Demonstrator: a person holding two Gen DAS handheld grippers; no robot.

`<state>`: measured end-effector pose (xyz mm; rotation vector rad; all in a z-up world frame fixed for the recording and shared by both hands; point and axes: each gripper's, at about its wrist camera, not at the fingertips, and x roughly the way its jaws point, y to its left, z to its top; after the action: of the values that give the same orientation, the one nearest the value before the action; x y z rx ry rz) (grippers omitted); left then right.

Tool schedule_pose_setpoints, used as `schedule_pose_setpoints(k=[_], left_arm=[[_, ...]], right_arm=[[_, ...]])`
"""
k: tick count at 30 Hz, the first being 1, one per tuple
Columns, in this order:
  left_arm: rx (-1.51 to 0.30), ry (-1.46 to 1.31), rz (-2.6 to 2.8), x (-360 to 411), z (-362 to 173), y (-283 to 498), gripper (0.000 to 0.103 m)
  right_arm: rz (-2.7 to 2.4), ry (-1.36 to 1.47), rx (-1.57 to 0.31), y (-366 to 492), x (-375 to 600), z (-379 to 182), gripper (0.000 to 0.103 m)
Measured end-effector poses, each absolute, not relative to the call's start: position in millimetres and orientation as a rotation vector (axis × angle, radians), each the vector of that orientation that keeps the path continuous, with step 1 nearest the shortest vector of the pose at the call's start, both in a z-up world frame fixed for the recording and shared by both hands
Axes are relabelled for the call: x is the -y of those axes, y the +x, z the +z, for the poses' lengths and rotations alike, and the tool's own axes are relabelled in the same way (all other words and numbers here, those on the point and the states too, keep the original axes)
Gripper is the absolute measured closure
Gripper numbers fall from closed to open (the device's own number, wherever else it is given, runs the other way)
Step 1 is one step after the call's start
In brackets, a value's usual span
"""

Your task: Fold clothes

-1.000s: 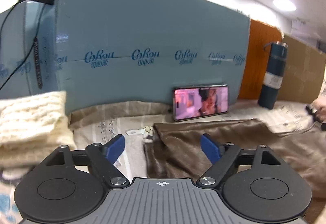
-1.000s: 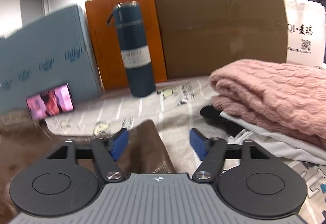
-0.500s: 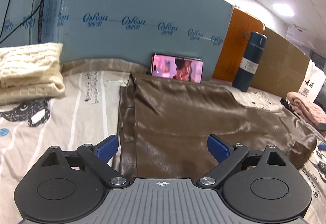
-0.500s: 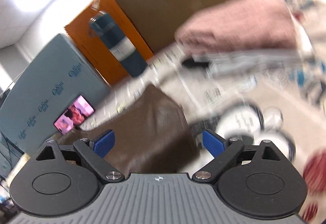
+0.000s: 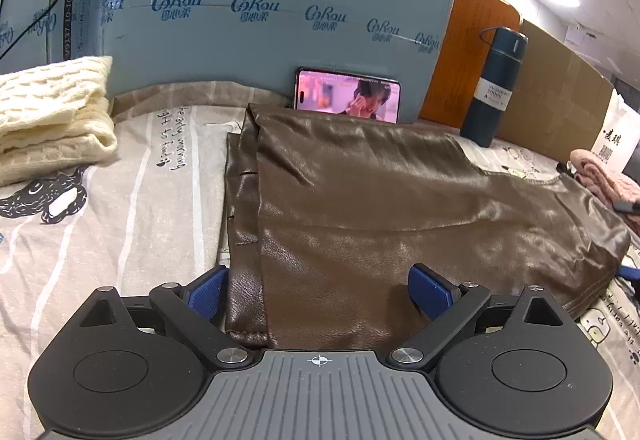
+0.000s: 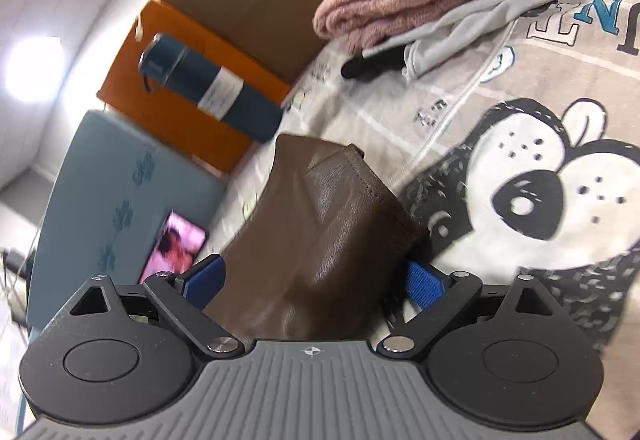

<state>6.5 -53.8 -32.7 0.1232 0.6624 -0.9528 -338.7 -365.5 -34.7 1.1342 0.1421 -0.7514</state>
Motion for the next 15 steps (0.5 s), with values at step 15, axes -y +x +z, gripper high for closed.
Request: schedule_pose_setpoints(k=[15], left_arm=[[-0.660, 0.133, -0.954, 55, -33, 6, 0.004]], right_arm=[[-0.822, 1.091, -0.149, -315, 346, -30, 0.004]])
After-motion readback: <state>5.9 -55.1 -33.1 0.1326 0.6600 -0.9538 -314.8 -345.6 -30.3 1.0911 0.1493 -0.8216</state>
